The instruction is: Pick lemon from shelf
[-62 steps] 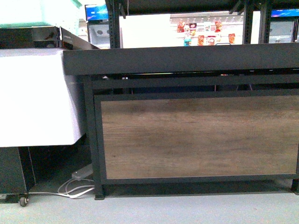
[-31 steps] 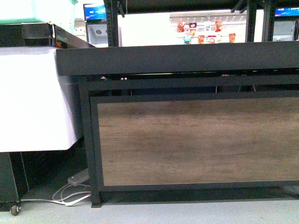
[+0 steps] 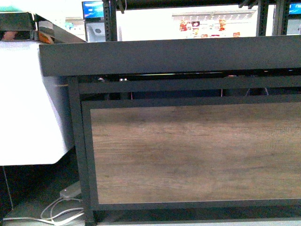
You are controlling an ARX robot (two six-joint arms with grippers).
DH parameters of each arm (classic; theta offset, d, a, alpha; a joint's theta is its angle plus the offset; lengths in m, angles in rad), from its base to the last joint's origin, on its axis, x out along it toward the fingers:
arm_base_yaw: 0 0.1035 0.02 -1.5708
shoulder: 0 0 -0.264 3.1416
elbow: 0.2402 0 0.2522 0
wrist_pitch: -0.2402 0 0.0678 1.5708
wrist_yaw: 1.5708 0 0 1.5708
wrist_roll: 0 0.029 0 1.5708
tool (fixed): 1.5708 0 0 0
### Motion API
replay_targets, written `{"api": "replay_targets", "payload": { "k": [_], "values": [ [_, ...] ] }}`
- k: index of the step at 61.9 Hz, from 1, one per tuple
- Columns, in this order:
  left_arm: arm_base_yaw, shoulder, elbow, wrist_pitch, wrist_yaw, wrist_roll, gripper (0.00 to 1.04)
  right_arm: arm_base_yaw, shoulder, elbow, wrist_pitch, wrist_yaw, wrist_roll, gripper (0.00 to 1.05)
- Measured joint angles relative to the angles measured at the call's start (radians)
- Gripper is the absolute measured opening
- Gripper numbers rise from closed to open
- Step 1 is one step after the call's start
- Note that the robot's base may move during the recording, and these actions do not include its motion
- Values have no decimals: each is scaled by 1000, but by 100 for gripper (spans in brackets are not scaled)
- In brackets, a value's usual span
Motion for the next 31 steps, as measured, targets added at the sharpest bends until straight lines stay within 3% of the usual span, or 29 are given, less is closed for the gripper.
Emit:
{"api": "replay_targets", "payload": {
  "k": [31],
  "values": [
    [0,0,0,0,0,0,97,0,0,0,0,2,0,102]
  ]
}}
